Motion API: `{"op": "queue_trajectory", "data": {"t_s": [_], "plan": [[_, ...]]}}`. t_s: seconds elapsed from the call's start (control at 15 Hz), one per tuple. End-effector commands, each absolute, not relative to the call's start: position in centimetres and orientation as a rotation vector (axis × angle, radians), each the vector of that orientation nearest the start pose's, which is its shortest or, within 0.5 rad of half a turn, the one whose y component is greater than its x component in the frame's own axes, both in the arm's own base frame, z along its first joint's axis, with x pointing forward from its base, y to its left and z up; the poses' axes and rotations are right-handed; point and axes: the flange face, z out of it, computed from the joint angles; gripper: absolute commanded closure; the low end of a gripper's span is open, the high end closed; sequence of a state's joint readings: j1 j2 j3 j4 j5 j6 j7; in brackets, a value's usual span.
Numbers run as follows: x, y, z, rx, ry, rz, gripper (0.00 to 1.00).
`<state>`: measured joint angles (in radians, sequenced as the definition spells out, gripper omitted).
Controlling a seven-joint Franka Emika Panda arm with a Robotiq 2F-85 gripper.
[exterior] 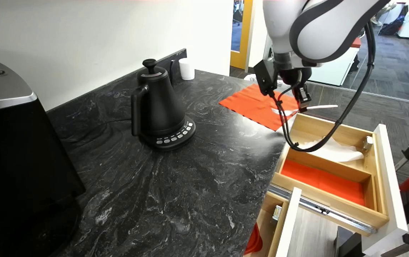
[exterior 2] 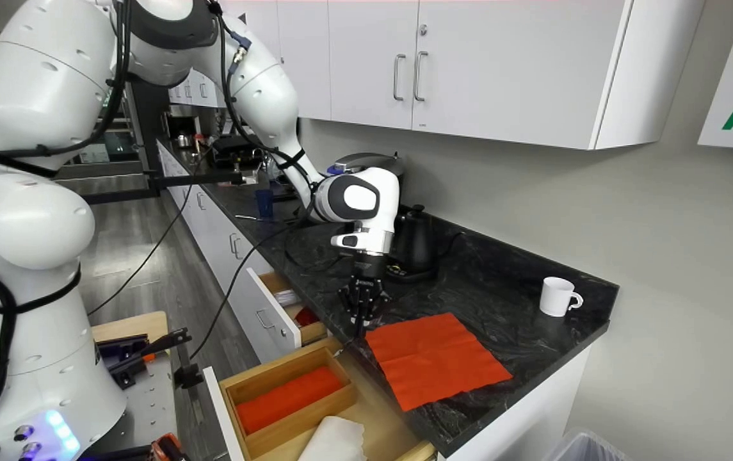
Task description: Move the fork to the left compartment in the drawer
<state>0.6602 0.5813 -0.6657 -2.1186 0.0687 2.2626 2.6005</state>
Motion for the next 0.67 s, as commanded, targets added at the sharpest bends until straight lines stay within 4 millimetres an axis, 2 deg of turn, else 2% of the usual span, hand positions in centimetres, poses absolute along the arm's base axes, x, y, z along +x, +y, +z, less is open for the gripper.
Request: {"op": "queue_trajectory", "data": {"t_s": [0.0,0.33,0.6], "plan": [[49.3,-0.8,18.3,-0.861,3.353,-0.366,0.96],[45.1,1.6,18.0,-0.847,3.349,-0.382,0.96],[42.4,3.8,17.9,-0.641,3.373,-0.308,0.96]]}}
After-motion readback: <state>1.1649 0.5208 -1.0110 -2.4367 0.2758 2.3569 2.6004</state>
